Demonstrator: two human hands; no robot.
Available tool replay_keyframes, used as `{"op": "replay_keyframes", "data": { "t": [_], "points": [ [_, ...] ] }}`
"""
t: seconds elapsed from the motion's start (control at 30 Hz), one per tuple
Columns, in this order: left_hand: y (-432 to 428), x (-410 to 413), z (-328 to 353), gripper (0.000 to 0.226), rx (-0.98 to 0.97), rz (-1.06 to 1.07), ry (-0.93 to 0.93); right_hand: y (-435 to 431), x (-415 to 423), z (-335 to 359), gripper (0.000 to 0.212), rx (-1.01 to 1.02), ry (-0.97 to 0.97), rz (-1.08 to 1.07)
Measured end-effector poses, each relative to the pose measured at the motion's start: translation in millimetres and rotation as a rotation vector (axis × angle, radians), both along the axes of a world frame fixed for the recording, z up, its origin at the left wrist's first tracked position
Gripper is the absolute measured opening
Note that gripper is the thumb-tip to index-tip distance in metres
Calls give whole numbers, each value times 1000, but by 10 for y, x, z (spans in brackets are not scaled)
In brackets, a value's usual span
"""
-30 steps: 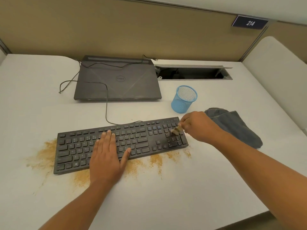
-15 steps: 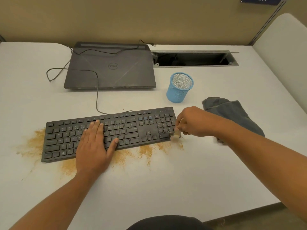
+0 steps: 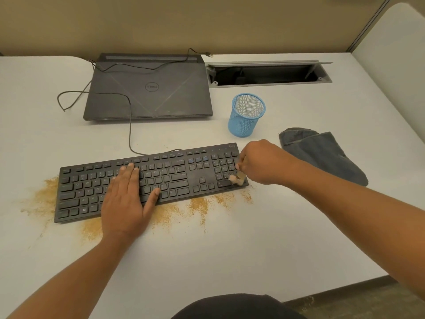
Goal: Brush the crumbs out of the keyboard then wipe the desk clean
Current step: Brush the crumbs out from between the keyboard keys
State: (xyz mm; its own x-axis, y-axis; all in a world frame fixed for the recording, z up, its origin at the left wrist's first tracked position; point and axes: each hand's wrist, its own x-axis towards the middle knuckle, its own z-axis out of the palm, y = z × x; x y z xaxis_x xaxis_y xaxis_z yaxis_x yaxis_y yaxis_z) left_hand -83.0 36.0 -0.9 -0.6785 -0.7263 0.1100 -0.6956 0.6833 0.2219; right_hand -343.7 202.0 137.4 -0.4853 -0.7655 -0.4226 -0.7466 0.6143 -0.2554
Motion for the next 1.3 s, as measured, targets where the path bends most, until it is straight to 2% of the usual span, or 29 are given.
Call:
{"op": "replay_keyframes", "data": {
  "t": [0.17, 0.3, 0.47, 0.57, 0.7, 0.83, 1.0, 1.13, 1.3],
  "points": [
    [-3, -3, 1, 81, -3, -2, -12, -33, -3, 21, 29, -112, 20, -97],
    [-2, -3, 4, 81, -5, -1, -15, -35, 39, -34, 24, 23, -53, -91],
    [-4, -6, 5, 83, -3, -3, -10, -48, -21, -16, 31, -157, -70, -208],
    [-16, -4, -7, 83, -2, -5, -12, -40, 24, -17, 28, -69, -161, -149],
    [-23, 1, -23, 82, 5, -4, -8, -16, -49, 53, 21, -138, -73, -115],
    [-26, 3, -24, 82, 8, -4, 1, 20, -4, 64, 18, -9, -118, 18],
    [-23, 5, -22, 83, 9, -2, -11, -33, -15, 99, 16, -108, -64, 21],
    [-23, 2, -20, 83, 6, 0, -13, -59, 19, 111, 22, 27, -127, 129],
    [-16, 3, -13, 83, 6, -3, -6, -181, -80, 97, 20, -190, -68, 1]
  ]
}}
